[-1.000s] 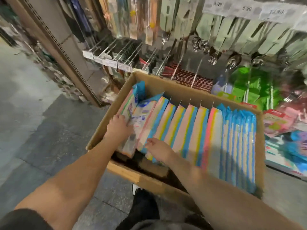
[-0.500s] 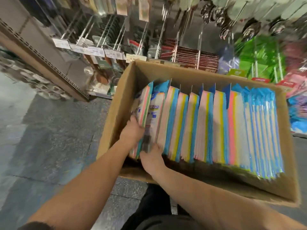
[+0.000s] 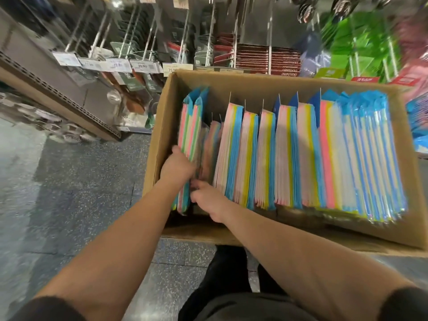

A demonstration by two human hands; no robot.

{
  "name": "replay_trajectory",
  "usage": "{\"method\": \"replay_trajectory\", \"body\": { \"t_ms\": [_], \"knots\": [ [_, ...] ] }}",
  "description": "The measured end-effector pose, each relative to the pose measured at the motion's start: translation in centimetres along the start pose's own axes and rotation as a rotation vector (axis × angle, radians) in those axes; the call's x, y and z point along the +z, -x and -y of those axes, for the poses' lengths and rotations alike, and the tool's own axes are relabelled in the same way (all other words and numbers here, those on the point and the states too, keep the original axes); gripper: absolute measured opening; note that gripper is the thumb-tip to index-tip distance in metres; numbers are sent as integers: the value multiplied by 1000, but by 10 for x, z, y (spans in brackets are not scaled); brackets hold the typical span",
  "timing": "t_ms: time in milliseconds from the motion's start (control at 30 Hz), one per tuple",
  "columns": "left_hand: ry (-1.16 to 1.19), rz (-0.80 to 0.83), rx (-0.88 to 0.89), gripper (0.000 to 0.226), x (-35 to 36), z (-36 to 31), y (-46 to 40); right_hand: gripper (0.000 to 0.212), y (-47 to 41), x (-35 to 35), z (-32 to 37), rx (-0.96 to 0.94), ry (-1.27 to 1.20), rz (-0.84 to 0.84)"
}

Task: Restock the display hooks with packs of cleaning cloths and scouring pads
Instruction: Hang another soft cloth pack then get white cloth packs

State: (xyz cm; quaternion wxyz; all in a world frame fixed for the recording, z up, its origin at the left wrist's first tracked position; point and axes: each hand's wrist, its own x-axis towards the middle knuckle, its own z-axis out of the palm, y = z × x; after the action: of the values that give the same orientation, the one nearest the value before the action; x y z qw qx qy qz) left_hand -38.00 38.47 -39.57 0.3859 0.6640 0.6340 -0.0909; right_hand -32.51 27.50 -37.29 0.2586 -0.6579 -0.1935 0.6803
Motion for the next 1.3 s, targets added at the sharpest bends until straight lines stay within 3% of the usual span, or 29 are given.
{"method": "replay_trajectory", "body": {
  "t_ms": [67, 200, 367, 500, 600, 733, 933, 1067, 1133, 1200, 1300],
  "knots": [
    [-69, -56, 27, 45, -2, -1, 9, 58, 4, -2, -2, -31, 51, -3],
    [-46, -166, 66, 40, -18, -13, 43, 51, 26, -24, -2, -129, 59, 9],
    [287, -246, 194, 40, -45, -50, 101, 47, 72, -85, 9, -298, 86, -169],
    [514, -172, 321, 45, -48, -97, 148, 34, 131, -154, 9, -490, 12, -400],
    [587, -57, 386, 44, -18, -145, 186, 35, 187, -222, -6, -528, -172, -527],
    [648, 174, 533, 59, 55, -218, 249, 51, 269, -325, -56, -626, -314, -754],
    [688, 555, 653, 56, 211, -335, 367, 58, 417, -463, -176, -693, -562, -755],
    [630, 762, 710, 60, 303, -415, 442, 12, 513, -539, -255, -756, -761, -813],
    [595, 865, 767, 62, 343, -456, 474, 15, 556, -571, -288, -769, -825, -880],
    [559, 952, 829, 64, 381, -495, 501, 35, 593, -603, -318, -799, -878, -947],
    [486, 1024, 869, 67, 433, -551, 533, 23, 638, -649, -358, -842, -932, -1040]
  ]
}}
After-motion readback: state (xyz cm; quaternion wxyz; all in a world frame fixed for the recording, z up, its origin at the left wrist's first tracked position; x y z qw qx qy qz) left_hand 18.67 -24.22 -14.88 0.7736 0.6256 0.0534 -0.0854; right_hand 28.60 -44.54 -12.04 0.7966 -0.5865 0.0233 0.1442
